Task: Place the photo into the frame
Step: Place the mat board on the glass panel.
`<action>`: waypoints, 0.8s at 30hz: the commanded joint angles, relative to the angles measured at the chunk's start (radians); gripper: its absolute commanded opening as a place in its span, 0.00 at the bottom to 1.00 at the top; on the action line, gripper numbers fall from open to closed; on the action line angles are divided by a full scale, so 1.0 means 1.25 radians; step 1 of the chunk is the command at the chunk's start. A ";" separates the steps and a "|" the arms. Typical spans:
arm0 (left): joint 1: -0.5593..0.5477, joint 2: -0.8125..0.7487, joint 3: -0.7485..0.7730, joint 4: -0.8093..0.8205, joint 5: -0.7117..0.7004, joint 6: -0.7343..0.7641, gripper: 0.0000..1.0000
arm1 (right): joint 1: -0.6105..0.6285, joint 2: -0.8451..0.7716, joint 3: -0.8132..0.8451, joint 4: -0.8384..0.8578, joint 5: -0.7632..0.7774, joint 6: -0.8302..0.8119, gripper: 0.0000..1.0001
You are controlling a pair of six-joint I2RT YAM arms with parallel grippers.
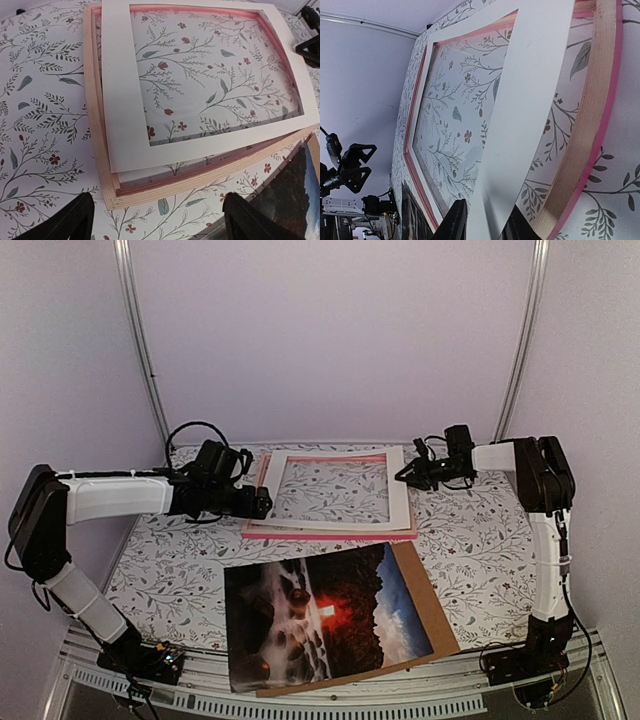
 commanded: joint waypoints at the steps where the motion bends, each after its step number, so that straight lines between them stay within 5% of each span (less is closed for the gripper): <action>1: 0.004 -0.013 -0.014 0.014 0.007 -0.003 0.92 | 0.015 -0.053 -0.045 0.056 0.009 0.027 0.25; 14: 0.004 -0.028 -0.027 0.018 0.007 -0.004 0.92 | 0.020 -0.126 -0.115 0.074 0.039 0.067 0.00; 24: 0.005 -0.039 -0.021 0.008 -0.014 0.002 0.92 | 0.020 -0.063 0.012 -0.098 0.010 -0.004 0.00</action>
